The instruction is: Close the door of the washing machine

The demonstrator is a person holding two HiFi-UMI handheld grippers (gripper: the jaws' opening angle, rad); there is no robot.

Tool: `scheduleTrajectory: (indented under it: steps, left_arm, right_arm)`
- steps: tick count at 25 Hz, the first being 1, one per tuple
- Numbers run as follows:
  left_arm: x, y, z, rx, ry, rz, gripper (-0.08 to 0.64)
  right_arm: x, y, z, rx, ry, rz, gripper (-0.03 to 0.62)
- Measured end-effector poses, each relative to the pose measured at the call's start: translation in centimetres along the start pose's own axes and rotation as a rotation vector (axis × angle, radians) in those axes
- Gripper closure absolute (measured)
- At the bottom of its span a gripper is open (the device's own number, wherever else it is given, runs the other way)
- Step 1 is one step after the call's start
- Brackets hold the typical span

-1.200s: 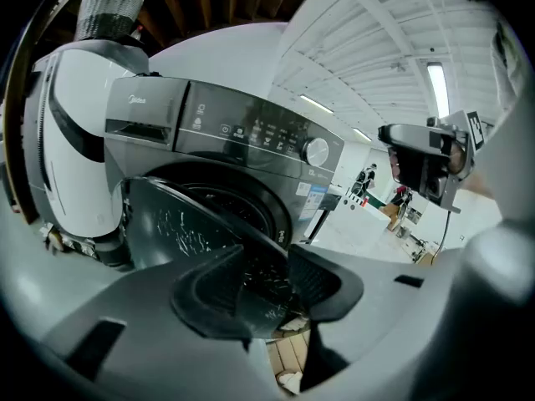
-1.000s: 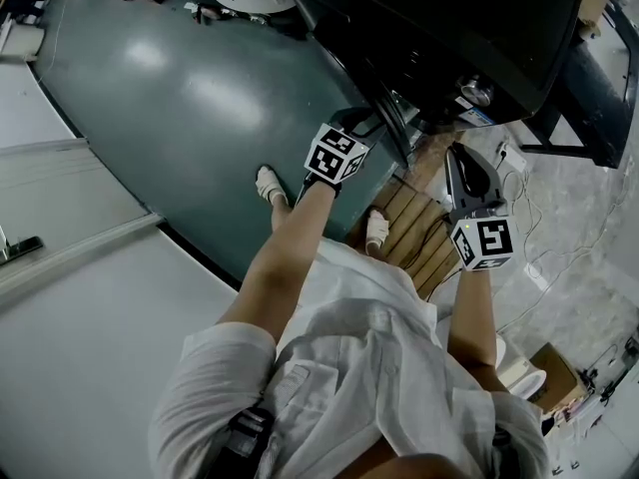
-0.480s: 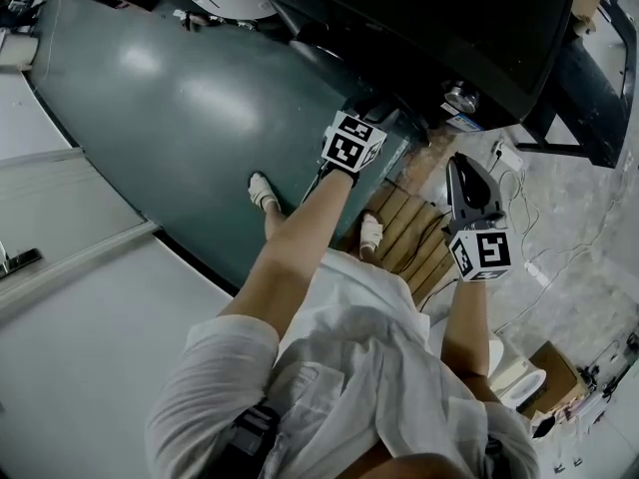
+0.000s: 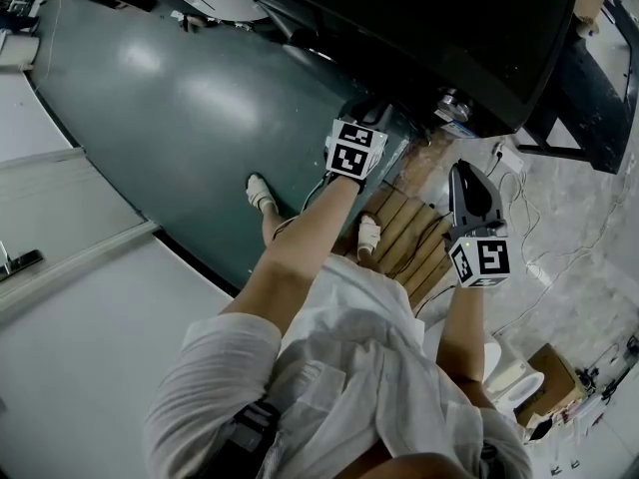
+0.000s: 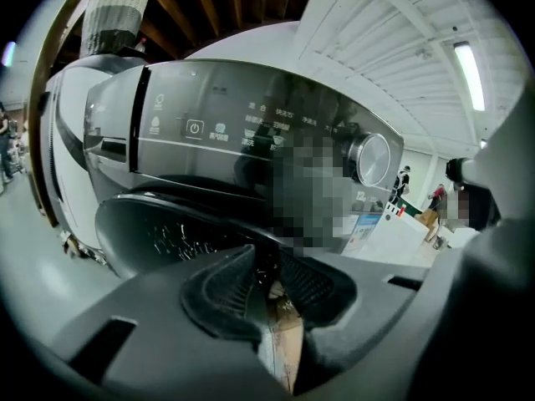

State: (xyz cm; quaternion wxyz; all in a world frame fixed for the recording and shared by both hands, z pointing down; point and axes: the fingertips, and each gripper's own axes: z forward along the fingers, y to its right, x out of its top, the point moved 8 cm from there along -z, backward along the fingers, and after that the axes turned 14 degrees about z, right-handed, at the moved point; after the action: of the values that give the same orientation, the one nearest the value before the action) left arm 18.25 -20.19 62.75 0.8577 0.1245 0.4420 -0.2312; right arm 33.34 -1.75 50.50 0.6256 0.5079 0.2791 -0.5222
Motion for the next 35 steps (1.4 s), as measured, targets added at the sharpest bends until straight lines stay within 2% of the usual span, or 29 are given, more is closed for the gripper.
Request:
scheduleTrajectory:
  steps: [6, 12, 28, 31, 35]
  left_arm:
    - [0.1, 0.6, 0.2, 0.074, 0.001, -0.017, 0.463]
    - [0.4, 0.7, 0.6, 0.101, -0.015, -0.029, 0.465]
    - [0.1, 0.1, 0.7, 0.005, 0.009, -0.041, 0.466]
    - [0.6, 0.2, 0.1, -0.019, 0.033, -0.057, 0.44]
    - [1.4, 0.6, -1.8, -0.03, 0.074, -0.036, 0.439]
  right_arm:
    - [0.2, 1.0, 0.6, 0.01, 0.0, -0.001, 0.557]
    - [0.0, 1.1, 1.0, 0.019, -0.011, -0.008, 0.557]
    - [0.9, -0.9, -1.4, 0.01, -0.004, -0.042, 0.557]
    - [0.9, -1.1, -2.2, 0.002, 0.001, -0.039, 0.557]
    - [0.8, -1.6, -3.1, 0.001, -0.001, -0.044, 0.557]
